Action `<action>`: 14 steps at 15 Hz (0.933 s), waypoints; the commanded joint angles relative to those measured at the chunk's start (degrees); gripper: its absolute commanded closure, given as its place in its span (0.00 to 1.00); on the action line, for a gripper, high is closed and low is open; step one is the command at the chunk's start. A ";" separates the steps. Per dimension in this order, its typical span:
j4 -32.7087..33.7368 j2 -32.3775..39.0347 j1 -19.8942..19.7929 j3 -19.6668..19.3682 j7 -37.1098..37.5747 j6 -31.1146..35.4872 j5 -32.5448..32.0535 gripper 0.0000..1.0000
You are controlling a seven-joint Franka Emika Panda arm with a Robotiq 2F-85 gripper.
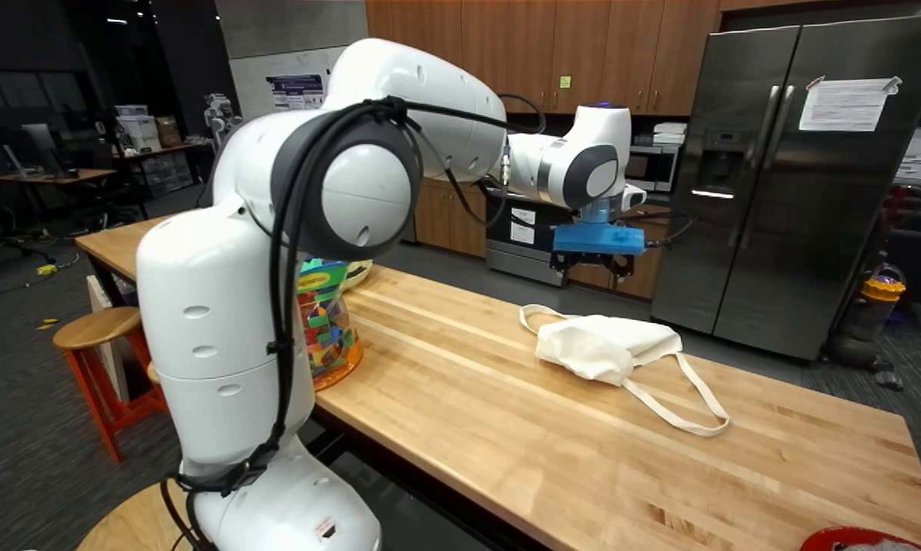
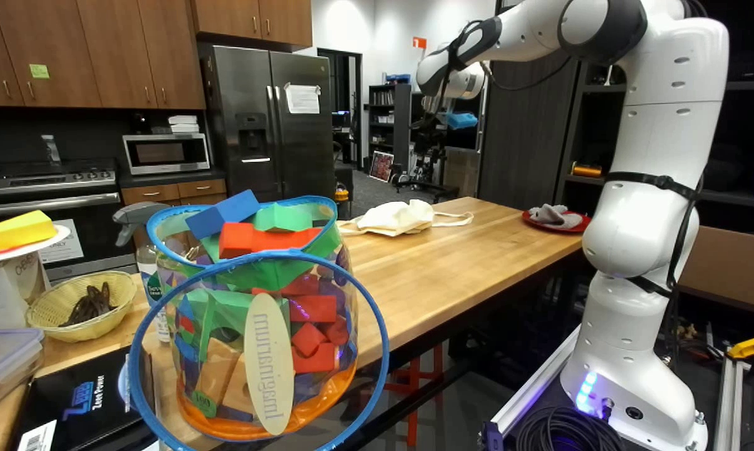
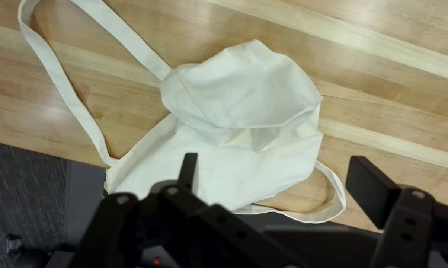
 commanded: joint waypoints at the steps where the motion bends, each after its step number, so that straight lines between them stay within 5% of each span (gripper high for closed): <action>1: 0.53 0.68 -1.46 1.20 -0.48 -0.13 -0.15 0.00; 14: -0.05 1.32 -1.13 2.42 1.56 0.16 -0.24 0.00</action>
